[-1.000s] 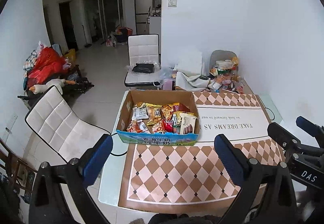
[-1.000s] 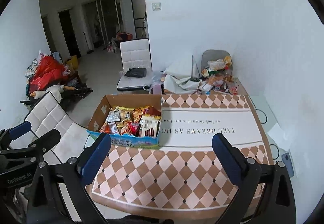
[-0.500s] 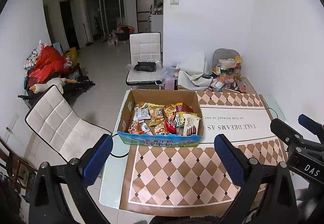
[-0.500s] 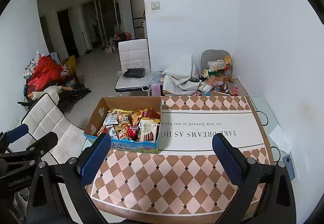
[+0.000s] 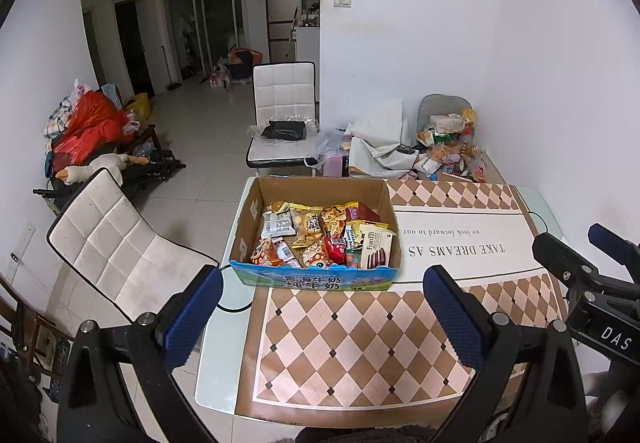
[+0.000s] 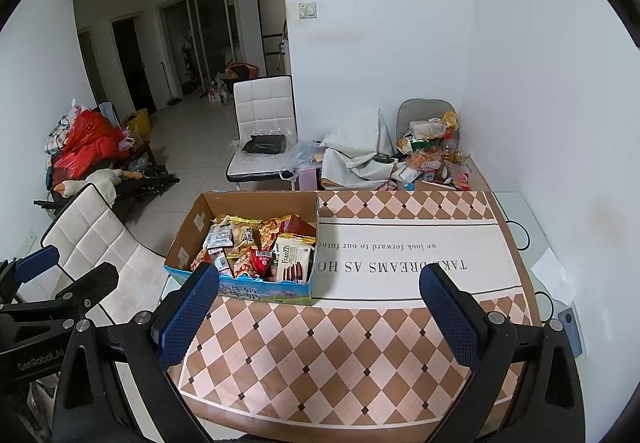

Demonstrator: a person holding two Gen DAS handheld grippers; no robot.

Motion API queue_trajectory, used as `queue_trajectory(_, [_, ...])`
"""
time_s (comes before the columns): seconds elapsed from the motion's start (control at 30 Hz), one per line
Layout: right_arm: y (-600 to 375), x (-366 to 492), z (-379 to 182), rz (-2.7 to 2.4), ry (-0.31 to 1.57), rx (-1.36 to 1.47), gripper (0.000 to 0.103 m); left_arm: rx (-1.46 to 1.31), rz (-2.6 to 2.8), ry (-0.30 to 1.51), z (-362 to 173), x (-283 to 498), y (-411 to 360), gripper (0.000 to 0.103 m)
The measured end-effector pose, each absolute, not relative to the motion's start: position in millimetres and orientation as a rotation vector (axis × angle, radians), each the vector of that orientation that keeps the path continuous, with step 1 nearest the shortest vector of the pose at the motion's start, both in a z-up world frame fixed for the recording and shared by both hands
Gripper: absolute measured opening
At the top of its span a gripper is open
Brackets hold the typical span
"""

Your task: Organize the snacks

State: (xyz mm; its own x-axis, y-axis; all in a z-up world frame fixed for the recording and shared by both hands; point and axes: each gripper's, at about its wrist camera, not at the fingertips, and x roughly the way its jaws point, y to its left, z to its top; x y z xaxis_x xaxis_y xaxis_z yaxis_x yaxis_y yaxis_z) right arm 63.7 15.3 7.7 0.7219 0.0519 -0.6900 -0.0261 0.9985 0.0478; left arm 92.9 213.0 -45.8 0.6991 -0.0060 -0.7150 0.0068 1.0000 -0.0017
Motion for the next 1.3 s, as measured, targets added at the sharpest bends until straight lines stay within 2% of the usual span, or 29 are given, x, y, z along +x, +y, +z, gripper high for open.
queue_trajectory(1.3, [17.3, 66.5, -1.6, 0.051, 0.764, 0.027, 0.102, -0.001, -0.003, 0.798, -44.8, 98.5, 215.8, 0.102])
